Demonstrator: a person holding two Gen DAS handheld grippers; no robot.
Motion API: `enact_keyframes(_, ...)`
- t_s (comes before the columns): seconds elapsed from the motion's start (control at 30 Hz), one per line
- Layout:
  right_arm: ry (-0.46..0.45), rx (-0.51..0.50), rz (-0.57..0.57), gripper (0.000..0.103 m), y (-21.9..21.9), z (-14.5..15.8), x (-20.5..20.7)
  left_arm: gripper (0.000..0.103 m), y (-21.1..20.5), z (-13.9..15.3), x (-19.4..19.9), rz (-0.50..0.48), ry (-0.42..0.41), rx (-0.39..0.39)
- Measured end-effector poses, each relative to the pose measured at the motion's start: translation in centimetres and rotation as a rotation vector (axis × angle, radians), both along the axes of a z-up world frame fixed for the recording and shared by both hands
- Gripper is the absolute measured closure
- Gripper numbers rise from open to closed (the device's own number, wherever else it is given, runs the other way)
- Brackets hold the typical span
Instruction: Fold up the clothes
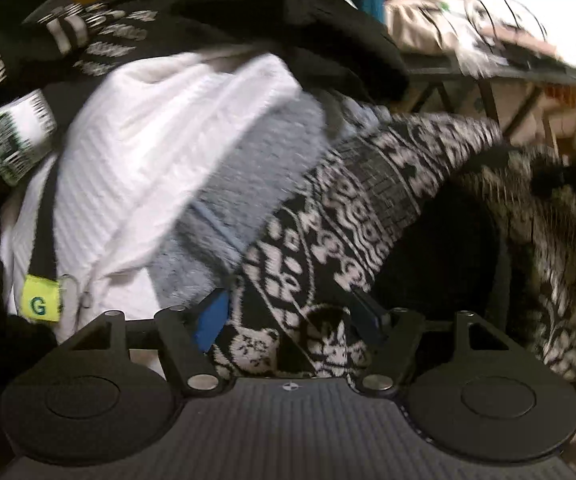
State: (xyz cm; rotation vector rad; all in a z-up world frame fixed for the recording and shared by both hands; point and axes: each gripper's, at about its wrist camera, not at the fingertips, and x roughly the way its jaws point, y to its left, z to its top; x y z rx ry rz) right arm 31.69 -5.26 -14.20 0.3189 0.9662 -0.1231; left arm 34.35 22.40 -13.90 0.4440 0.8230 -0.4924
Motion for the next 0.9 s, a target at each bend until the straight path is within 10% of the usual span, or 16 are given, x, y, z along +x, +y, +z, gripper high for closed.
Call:
enact_keyframes(0.17,0.005,-0.004,0.001,0.001,-0.1,0.1,-0.3,0.031,-0.7,-1.0,0.9,0.015,-0.003,0.021)
enact_keyframes(0.3,0.010,-0.011,-0.003,0.001,-0.3,0.3,-0.5,0.073,0.5,0.6,0.6,0.050,0.000,-0.045)
enact_keyframes(0.43,0.005,-0.021,-0.012,0.001,-0.8,0.5,-0.7,0.088,1.7,2.5,0.2,0.086,0.003,-0.116)
enact_keyframes(0.67,0.011,0.039,-0.028,0.003,-2.2,0.0,-0.6,0.089,2.5,5.9,-3.6,0.098,-0.035,-0.229)
enact_keyframes(0.8,-0.020,0.049,0.036,0.024,-1.8,0.2,-0.9,0.089,2.4,6.8,-4.5,0.127,-0.019,-0.261)
enact_keyframes(0.9,-0.056,0.052,0.123,0.062,-1.4,0.5,-1.5,0.089,1.1,6.2,-4.6,0.147,-0.017,-0.269)
